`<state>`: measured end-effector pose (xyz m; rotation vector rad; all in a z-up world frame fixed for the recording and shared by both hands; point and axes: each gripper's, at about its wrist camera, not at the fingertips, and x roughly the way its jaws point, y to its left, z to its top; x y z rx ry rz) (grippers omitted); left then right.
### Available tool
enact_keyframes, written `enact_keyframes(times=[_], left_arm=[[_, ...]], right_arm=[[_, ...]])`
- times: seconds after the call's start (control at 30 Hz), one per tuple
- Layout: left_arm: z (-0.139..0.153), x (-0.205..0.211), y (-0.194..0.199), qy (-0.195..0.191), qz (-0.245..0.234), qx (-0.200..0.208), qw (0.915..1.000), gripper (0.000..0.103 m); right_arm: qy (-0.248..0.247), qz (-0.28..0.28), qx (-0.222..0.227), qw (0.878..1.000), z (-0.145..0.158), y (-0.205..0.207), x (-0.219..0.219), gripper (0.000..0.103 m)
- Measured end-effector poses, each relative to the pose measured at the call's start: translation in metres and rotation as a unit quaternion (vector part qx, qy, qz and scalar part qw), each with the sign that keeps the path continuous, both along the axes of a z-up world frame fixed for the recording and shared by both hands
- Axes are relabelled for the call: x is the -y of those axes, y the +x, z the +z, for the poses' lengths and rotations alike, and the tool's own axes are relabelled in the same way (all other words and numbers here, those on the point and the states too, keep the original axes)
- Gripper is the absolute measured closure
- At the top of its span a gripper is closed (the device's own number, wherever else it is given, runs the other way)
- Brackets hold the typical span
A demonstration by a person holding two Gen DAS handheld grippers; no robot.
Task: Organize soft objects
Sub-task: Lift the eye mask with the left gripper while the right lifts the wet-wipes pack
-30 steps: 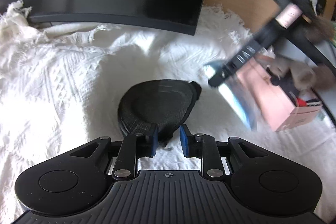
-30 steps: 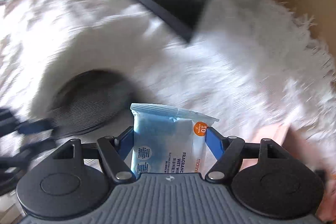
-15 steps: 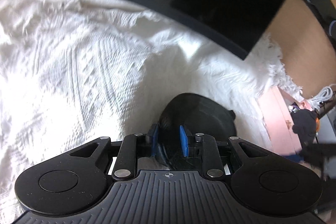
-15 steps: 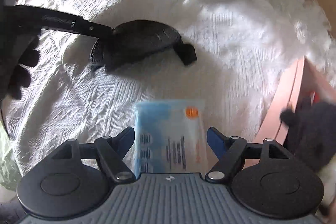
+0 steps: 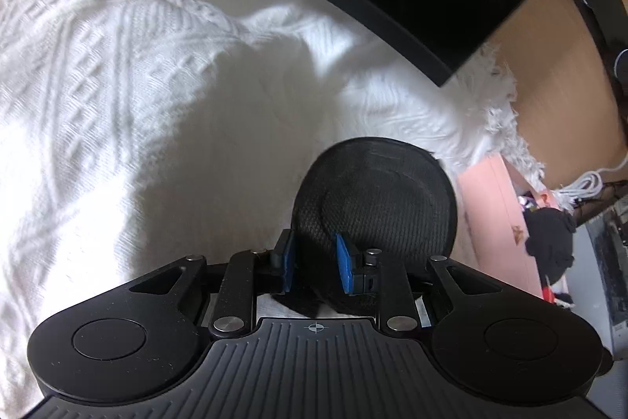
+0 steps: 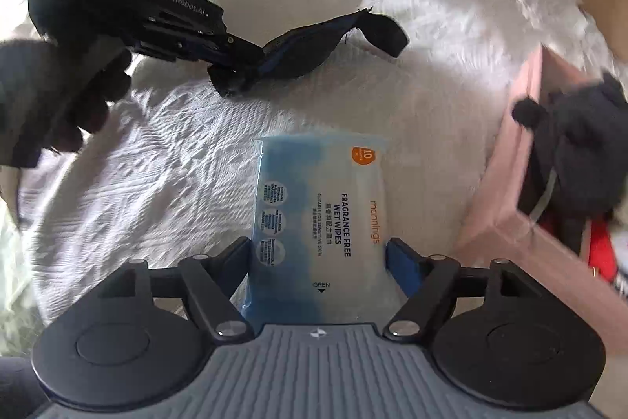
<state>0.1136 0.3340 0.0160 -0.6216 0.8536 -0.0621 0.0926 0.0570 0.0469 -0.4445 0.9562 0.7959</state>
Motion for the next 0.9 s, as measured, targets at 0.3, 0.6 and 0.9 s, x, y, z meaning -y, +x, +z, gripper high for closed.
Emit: enact_keyframes(times=[0.3, 0.6, 0.9], left_arm=[[0.01, 0.028, 0.0, -0.021, -0.019, 0.025, 0.9993, 0.078], [0.015, 0.038, 0.005, -0.018, -0.007, 0.038, 0.9991, 0.078], [0.026, 0.032, -0.015, 0.011, 0.041, 0.078, 0.9961, 0.078]], right_arm=[[0.008, -0.061, -0.018, 0.998, 0.005, -0.026, 0.061, 0.029], [0.033, -0.094, 0.009, 0.995, 0.005, -0.043, 0.098, 0.026], [0.063, -0.113, 0.047, 0.99, 0.013, -0.043, 0.118, 0.024]])
